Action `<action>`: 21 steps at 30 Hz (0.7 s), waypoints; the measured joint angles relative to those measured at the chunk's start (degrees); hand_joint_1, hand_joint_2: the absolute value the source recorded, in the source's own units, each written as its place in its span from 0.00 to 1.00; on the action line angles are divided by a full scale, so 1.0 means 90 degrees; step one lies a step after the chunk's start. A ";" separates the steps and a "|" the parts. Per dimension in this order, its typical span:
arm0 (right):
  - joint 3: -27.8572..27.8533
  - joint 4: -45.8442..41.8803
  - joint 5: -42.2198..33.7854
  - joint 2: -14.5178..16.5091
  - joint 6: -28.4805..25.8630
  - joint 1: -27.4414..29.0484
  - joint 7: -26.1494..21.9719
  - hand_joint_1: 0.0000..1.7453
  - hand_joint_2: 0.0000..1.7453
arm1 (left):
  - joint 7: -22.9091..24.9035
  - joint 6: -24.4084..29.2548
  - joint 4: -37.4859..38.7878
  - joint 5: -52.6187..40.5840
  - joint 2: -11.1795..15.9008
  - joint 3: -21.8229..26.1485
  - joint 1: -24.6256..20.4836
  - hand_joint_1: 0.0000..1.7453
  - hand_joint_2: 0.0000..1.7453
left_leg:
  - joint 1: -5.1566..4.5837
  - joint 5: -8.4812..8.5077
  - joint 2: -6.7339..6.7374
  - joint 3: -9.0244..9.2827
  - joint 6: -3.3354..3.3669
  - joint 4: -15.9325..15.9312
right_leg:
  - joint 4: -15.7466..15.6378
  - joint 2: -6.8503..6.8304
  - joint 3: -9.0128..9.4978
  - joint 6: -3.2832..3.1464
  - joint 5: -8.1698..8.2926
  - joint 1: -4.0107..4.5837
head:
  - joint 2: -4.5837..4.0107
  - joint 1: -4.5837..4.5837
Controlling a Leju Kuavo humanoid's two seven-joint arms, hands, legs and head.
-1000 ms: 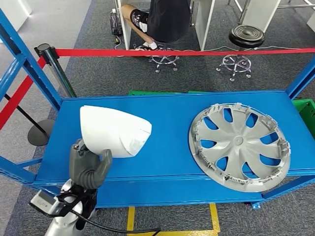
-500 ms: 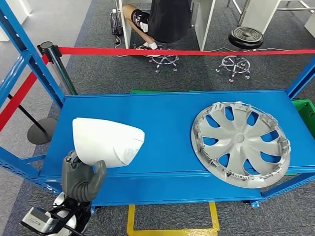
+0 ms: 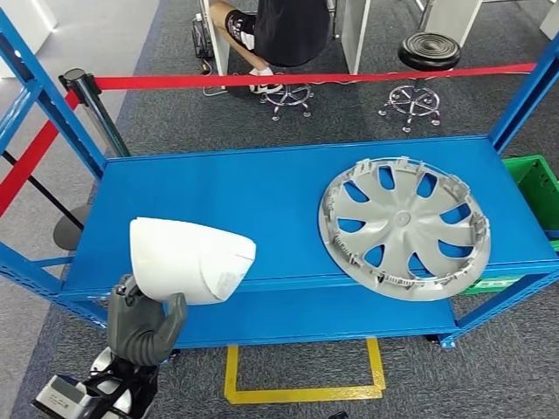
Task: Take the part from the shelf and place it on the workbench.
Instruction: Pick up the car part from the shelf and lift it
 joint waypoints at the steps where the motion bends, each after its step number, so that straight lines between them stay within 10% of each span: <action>1: -0.0002 -0.0001 -0.0013 0.0002 0.0038 -0.0005 -0.0034 0.00 0.00 | 0.0000 -0.0005 0.0000 0.0005 0.0002 0.0000 -0.0004 1.00 1.00 | -0.0006 0.0103 -0.0001 0.0309 0.0023 -0.0448 | 0.0004 0.0004 -0.0048 0.0020 0.0049 0.0011 | 0.0000 -0.0002; 3: -0.0013 -0.0003 -0.0049 0.0007 0.0114 -0.0012 -0.0112 0.00 0.00 | 0.0000 -0.0016 -0.0001 0.0019 0.0005 0.0001 -0.0013 1.00 1.00 | -0.0022 0.0111 -0.0008 0.0734 0.0073 -0.1133 | 0.0006 0.0010 -0.0109 0.0081 0.0155 0.0028 | 0.0000 -0.0002; 6: -0.0041 -0.0004 -0.0086 0.0013 0.0197 -0.0004 -0.0202 0.00 0.00 | 0.0000 -0.0029 -0.0001 0.0033 0.0012 0.0006 0.0003 1.00 1.00 | -0.0044 0.0144 -0.0011 0.0727 0.0186 -0.1310 | -0.0032 0.0009 -0.0147 0.0210 0.0277 0.0010 | 0.0000 0.0001; 11: -0.0089 -0.0004 -0.0098 0.0014 0.0225 0.0001 -0.0220 0.00 0.00 | 0.0000 -0.0034 -0.0001 0.0033 0.0009 0.0016 0.0022 1.00 1.00 | -0.0040 0.0471 0.0024 0.0392 0.0349 -0.1313 | 0.1370 -0.0002 -0.0535 0.0338 -0.0931 -0.0006 | 0.0000 0.0042; 13: -0.0094 -0.0004 -0.0103 0.0014 0.0231 -0.0001 -0.0220 0.00 0.00 | 0.0000 -0.0034 0.0000 0.0033 0.0009 0.0021 0.0028 1.00 1.00 | -0.0059 0.0606 0.0028 0.0209 0.0351 -0.1298 | 0.1821 -0.0001 -0.0497 0.0337 -0.0965 -0.0001 | 0.0000 0.0043; 15: -0.0109 -0.0004 -0.0153 0.0014 0.0280 -0.0004 -0.0251 0.00 0.00 | 0.0000 -0.0044 -0.0001 0.0032 0.0013 0.0022 0.0031 1.00 1.00 | -0.0075 0.0726 0.0027 0.0052 0.0333 -0.1285 | 0.1375 -0.0001 -0.0023 0.0292 -0.0620 0.0009 | 0.0000 0.0043; 18: -0.0177 -0.0016 -0.0316 0.0020 0.0438 -0.0030 -0.0392 0.00 0.00 | 0.0000 -0.0082 -0.0002 0.0032 0.0036 0.0027 0.0046 1.00 1.00 | -0.0093 0.0883 0.0029 -0.0074 0.0259 -0.1270 | -0.0014 0.0005 0.0922 0.0189 -0.0634 0.0052 | 0.0000 0.0036; 21: -0.0262 -0.0023 -0.0405 0.0036 0.0508 -0.0029 -0.0453 0.00 0.00 | 0.0000 -0.0093 -0.0002 0.0033 0.0054 0.0034 0.0066 1.00 1.00 | -0.0080 0.1001 0.0033 -0.0122 0.0151 -0.1266 | -0.0284 0.0006 0.0975 0.0084 -0.0645 0.0076 | 0.0000 0.0035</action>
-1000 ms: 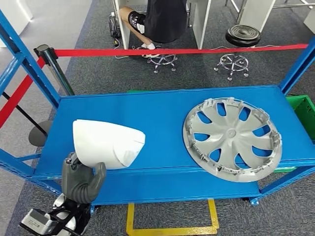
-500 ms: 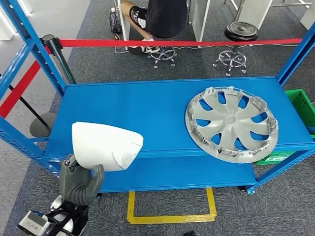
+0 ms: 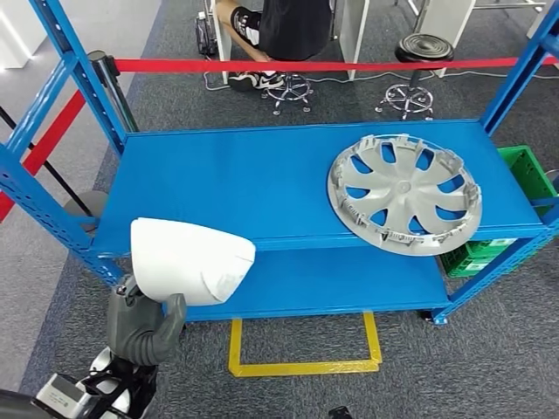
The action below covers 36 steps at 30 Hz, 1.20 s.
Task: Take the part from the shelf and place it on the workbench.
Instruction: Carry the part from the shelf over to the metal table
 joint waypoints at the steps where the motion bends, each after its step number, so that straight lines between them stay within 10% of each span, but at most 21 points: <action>1: -0.0024 0.0000 -0.0012 0.0005 0.0008 0.0003 -0.0002 0.00 0.00 | 0.0000 -0.0001 0.0000 0.0001 0.0004 0.0002 0.0009 1.00 1.00 | 0.0006 -0.0078 -0.0002 -0.0043 -0.0043 0.0043 | -0.0005 -0.0010 -0.0048 -0.0054 0.0055 -0.0009 | 0.0000 -0.0004; 6: -0.0082 -0.0005 -0.0032 0.0016 0.0039 0.0008 -0.0046 0.00 0.00 | 0.0000 -0.0019 0.0000 0.0007 0.0042 0.0008 0.0031 1.00 1.00 | 0.0054 -0.1358 -0.0004 -0.0468 -0.0209 0.1601 | -0.0002 0.0037 -0.0489 -0.0151 0.0448 -0.0042 | 0.0000 -0.0052; 9: -0.0124 -0.0005 -0.0078 0.0020 0.0088 0.0008 -0.0070 0.00 0.00 | 0.0000 -0.0021 0.0000 0.0015 0.0056 0.0012 0.0033 1.00 1.00 | 0.0080 -0.0956 -0.0030 -0.0106 -0.0235 0.1585 | 0.0051 0.0162 -0.0810 -0.0089 0.0659 -0.0072 | 0.0000 -0.0052; 13: -0.0188 -0.0013 -0.0114 0.0030 0.0121 -0.0010 -0.0064 0.00 0.00 | 0.0000 0.0032 0.0001 0.0033 0.0052 0.0032 0.0044 1.00 1.00 | 0.0160 -0.1004 -0.0487 0.1025 -0.0157 0.0039 | 0.0169 0.0424 -0.1109 0.0054 0.0880 -0.0066 | 0.0000 -0.0058; 16: -0.0202 -0.0015 -0.0115 0.0032 0.0119 0.0033 -0.0033 0.00 0.00 | 0.0000 0.0052 0.0004 0.0072 0.0040 0.0072 0.0067 1.00 1.00 | 0.0141 -0.1035 -0.0323 0.1041 0.0030 -0.0083 | 0.0191 0.0518 -0.1214 0.0167 0.0986 -0.0086 | 0.0000 -0.0050; 21: -0.0206 -0.0015 -0.0104 0.0033 0.0073 0.0046 -0.0002 0.00 0.00 | 0.0000 0.0108 0.0007 0.0037 0.0003 0.0130 0.0132 1.00 1.00 | 0.0085 -0.0847 0.0098 0.0834 0.0196 -0.0067 | 0.1881 0.0036 -0.1832 0.0244 -0.0053 -0.0076 | 0.0000 0.0011; 23: -0.0215 -0.0015 -0.0104 0.0033 0.0071 0.0057 -0.0001 0.00 0.00 | 0.0000 0.0133 0.0009 0.0021 -0.0002 0.0148 0.0141 1.00 1.00 | 0.0071 -0.0800 0.0262 0.0774 0.0185 -0.0061 | 0.1987 -0.0005 -0.1688 0.0238 -0.0095 -0.0075 | 0.0000 0.0011; 27: -0.0242 -0.0015 -0.0104 0.0035 0.0091 0.0044 -0.0004 0.00 0.00 | 0.0000 0.0152 0.0010 0.0016 -0.0017 0.0170 0.0143 1.00 1.00 | 0.0027 -0.0783 0.0538 0.0750 0.0115 -0.0029 | 0.0390 -0.0392 -0.0596 0.0146 0.0327 -0.0015 | 0.0000 0.0010; 30: -0.0249 -0.0015 -0.0106 0.0038 0.0095 0.0046 -0.0005 0.00 0.00 | 0.0000 0.0158 0.0009 0.0008 -0.0024 0.0178 0.0140 1.00 1.00 | -0.0001 -0.0763 0.0715 0.0722 0.0020 -0.0011 | 0.0209 -0.0374 -0.0563 0.0032 0.0347 0.0031 | 0.0000 -0.0004; 33: -0.0269 -0.0015 -0.0106 0.0048 0.0095 0.0058 -0.0005 0.00 0.00 | 0.0000 0.0159 0.0006 0.0002 -0.0038 0.0183 0.0135 1.00 1.00 | 0.0030 -0.1050 0.0442 0.0558 -0.0083 0.0328 | 0.0148 -0.0171 -0.0617 -0.0097 0.0434 -0.0011 | 0.0000 -0.0026; 36: -0.0289 -0.0015 -0.0106 0.0053 0.0098 0.0038 -0.0005 0.00 0.00 | 0.0000 0.0159 0.0008 0.0002 -0.0038 0.0206 0.0167 1.00 1.00 | 0.0053 -0.1630 0.0088 -0.0029 -0.0127 0.1529 | 0.0139 0.0055 -0.0706 -0.0142 0.0508 -0.0028 | 0.0000 -0.0051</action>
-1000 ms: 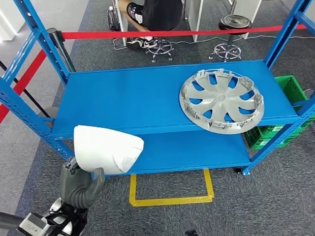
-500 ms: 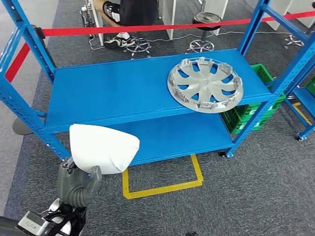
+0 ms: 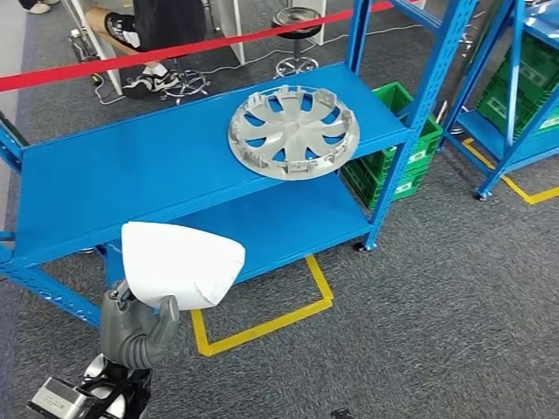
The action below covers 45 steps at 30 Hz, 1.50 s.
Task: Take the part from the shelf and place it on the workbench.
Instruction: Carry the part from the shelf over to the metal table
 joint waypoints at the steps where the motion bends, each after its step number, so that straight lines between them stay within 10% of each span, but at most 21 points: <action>1: -0.0005 0.0000 0.0001 0.0000 0.0001 0.0003 -0.0001 0.00 0.00 | 0.0000 0.0001 0.0001 0.0002 0.0001 0.0011 0.0006 1.00 1.00 | 0.0002 -0.0035 -0.0022 -0.0130 -0.0002 0.0244 | 0.0001 0.0086 -0.0024 0.0005 0.0022 0.0000 | 0.0000 0.0000; 4: -0.0013 0.0000 0.0015 0.0002 0.0001 0.0009 -0.0015 0.00 0.00 | 0.0000 0.0001 0.0002 0.0005 -0.0004 0.0027 0.0007 1.00 1.00 | 0.0024 0.0516 -0.0140 0.0135 0.0011 -0.0351 | 0.0013 0.0363 -0.0069 0.0061 0.0083 -0.0015 | 0.0000 -0.0001; 6: -0.0018 0.0000 0.0021 0.0005 -0.0008 -0.0008 -0.0032 0.00 0.00 | 0.0000 0.0002 0.0003 0.0015 -0.0012 0.0030 0.0006 1.00 1.00 | 0.0075 0.0833 -0.0492 0.0494 0.0021 -0.1119 | 0.0060 0.0531 -0.0129 0.0123 0.0116 -0.0008 | 0.0000 -0.0003; 8: -0.0025 0.0000 0.0015 0.0010 -0.0027 -0.0016 -0.0039 0.00 0.00 | 0.0000 0.0017 0.0008 0.0047 -0.0022 0.0047 0.0015 1.00 1.00 | 0.0093 0.0863 -0.0697 0.0584 0.0074 -0.1393 | 0.0086 0.0672 -0.0227 0.0205 0.0167 -0.0011 | 0.0000 -0.0005; 10: -0.0043 0.0000 -0.0001 0.0014 -0.0050 0.0010 -0.0038 0.00 0.00 | 0.0005 0.0075 0.0015 0.0061 -0.0047 0.0075 0.0019 1.00 1.00 | 0.0088 0.0894 -0.0557 0.0558 0.0175 -0.1406 | 0.0077 0.0725 -0.0318 0.0289 0.0217 -0.0033 | 0.0000 0.0001; 14: -0.0070 -0.0001 -0.0024 0.0021 -0.0096 0.0022 -0.0026 0.00 0.00 | 0.0038 0.0228 0.0025 -0.0053 -0.0119 0.0137 0.0051 1.00 1.00 | 0.0067 0.0948 -0.0183 0.0539 0.0304 -0.1425 | 0.1122 0.0052 -0.0804 0.0387 -0.0402 0.0002 | 0.0000 0.0100; 17: -0.0077 -0.0001 -0.0038 0.0024 -0.0132 0.0026 -0.0026 0.00 0.00 | 0.0196 0.0354 0.0049 -0.0140 -0.0137 0.0187 0.0066 1.00 1.00 | 0.0044 0.0945 0.0122 0.0528 0.0314 -0.1422 | 0.1939 -0.0056 -0.1087 0.0412 -0.0709 -0.0009 | 0.0000 0.0104; 23: -0.0184 -0.0005 -0.0086 0.0041 -0.0297 -0.0005 0.0027 0.00 0.00 | 0.0778 0.1382 0.0100 -0.0491 -0.0441 0.0262 -0.0006 1.00 1.00 | -0.0025 0.0898 0.0527 0.0564 0.0212 -0.1409 | 0.0122 -0.0510 0.0007 0.0260 -0.0105 0.0078 | 0.0000 0.0105; 27: -0.0236 -0.0007 -0.0072 0.0056 -0.0341 -0.0002 0.0022 0.00 0.00 | 0.0720 0.1146 0.0122 -0.0021 -0.0509 0.0292 -0.0069 1.00 1.00 | -0.0005 0.0720 0.0429 0.0497 0.0082 -0.1229 | 0.0057 -0.0219 -0.0029 0.0101 -0.0026 0.0044 | 0.0000 0.0093; 32: -0.0273 -0.0007 -0.0042 0.0063 -0.0254 -0.0007 -0.0186 0.00 0.00 | 0.0542 0.0227 0.0131 0.0439 -0.0203 0.0341 0.0042 1.00 1.00 | 0.0016 0.0084 -0.0034 -0.0289 0.0017 0.0349 | 0.0032 0.0197 -0.0053 0.0045 0.0020 0.0014 | 0.0000 0.0055; 36: -0.0315 -0.0007 -0.0052 0.0063 -0.0132 -0.0005 -0.0274 0.00 0.00 | 0.0460 -0.0045 0.0134 0.0361 -0.0065 0.0380 0.0068 1.00 1.00 | 0.0112 0.0857 -0.0344 0.0200 -0.0032 -0.0823 | 0.0103 0.0568 -0.0094 0.0136 0.0032 -0.0023 | 0.0000 0.0051; 40: -0.0341 -0.0007 -0.0041 0.0063 -0.0151 -0.0002 -0.0162 0.00 0.00 | 0.0422 -0.0122 0.0137 0.0290 0.0015 0.0399 0.0111 1.00 1.00 | 0.0135 0.0934 -0.0513 0.0359 0.0096 -0.1242 | 0.0160 0.0848 -0.0265 0.0279 0.0074 -0.0056 | 0.0000 0.0044; 45: -0.0359 -0.0007 -0.0012 0.0063 -0.0183 0.0024 -0.0058 0.00 0.00 | 0.0412 -0.0129 0.0135 0.0261 0.0049 0.0466 0.0190 1.00 1.00 | 0.0093 0.0949 -0.0099 0.0367 0.0278 -0.1252 | 0.1368 0.0041 -0.0853 0.0369 -0.0594 -0.0008 | 0.0000 0.0135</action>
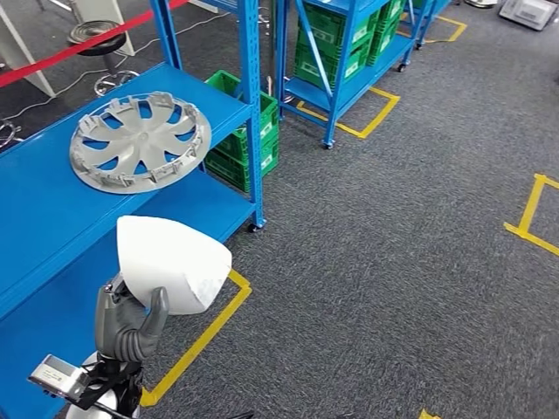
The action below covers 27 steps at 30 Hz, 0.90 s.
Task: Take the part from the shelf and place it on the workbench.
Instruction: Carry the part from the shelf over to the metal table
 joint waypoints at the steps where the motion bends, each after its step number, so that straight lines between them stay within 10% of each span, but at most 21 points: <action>1: -0.0001 0.0000 0.0009 0.0000 -0.0015 -0.0005 0.0013 0.00 0.00 | 0.0021 0.0021 0.0000 -0.0054 0.0003 0.0026 0.0023 1.00 1.00 | -0.0018 -0.0007 0.0099 0.0001 0.0012 0.0001 | 0.0382 -0.0064 -0.0175 0.0003 -0.0155 -0.0003 | 0.0000 -0.0001; 3: -0.0002 0.0000 0.0026 0.0000 -0.0046 0.0000 0.0049 0.00 0.00 | 0.0063 0.0080 0.0000 -0.0209 0.0001 0.0069 0.0044 1.00 1.00 | -0.0047 -0.0025 0.0282 0.0011 0.0026 0.0003 | 0.0562 -0.0103 -0.0226 -0.0020 -0.0141 0.0000 | 0.0000 0.0000; 8: -0.0008 0.0000 0.0042 0.0001 -0.0081 -0.0019 0.0080 0.00 0.00 | 0.0074 0.0113 0.0000 -0.0397 -0.0016 0.0098 0.0062 1.00 1.00 | -0.0124 -0.0115 0.0631 0.0105 -0.0043 0.0013 | -0.1065 -0.0612 0.0726 -0.0183 0.0485 0.0135 | 0.0000 -0.0006; 16: -0.0010 0.0000 0.0047 0.0002 -0.0083 -0.0023 0.0082 0.00 0.00 | 0.0070 0.0093 0.0000 -0.0401 -0.0016 0.0103 0.0078 1.00 1.00 | -0.0132 -0.0125 0.0791 0.0122 -0.0098 -0.0004 | -0.1106 -0.0477 0.0704 -0.0217 0.0493 0.0162 | 0.0000 -0.0010; 20: -0.0017 -0.0002 0.0061 0.0005 -0.0046 -0.0019 0.0165 0.00 0.00 | 0.0026 0.0029 -0.0019 -0.0426 -0.0002 0.0125 0.0137 1.00 1.00 | -0.0034 -0.0404 0.0015 -0.0381 -0.0284 0.0928 | -0.1219 0.0239 0.0754 -0.0292 0.0590 0.0030 | 0.0000 -0.0073; 23: -0.0020 -0.0002 0.0074 0.0003 -0.0034 -0.0037 0.0214 0.00 0.00 | 0.0036 0.0030 -0.0018 -0.0489 -0.0002 0.0132 0.0166 1.00 1.00 | 0.0095 0.0000 -0.0485 -0.0154 -0.0360 0.0246 | -0.1104 0.0688 0.0662 -0.0163 0.0575 -0.0020 | 0.0000 -0.0095; 27: -0.0020 -0.0002 0.0079 0.0005 -0.0034 0.0015 0.0221 0.00 0.00 | 0.0044 0.0039 -0.0019 -0.0507 -0.0017 0.0138 0.0164 1.00 1.00 | 0.0070 -0.0007 -0.0344 -0.0103 -0.0152 0.0134 | -0.1046 0.0710 0.0508 -0.0033 0.0568 -0.0050 | 0.0000 -0.0070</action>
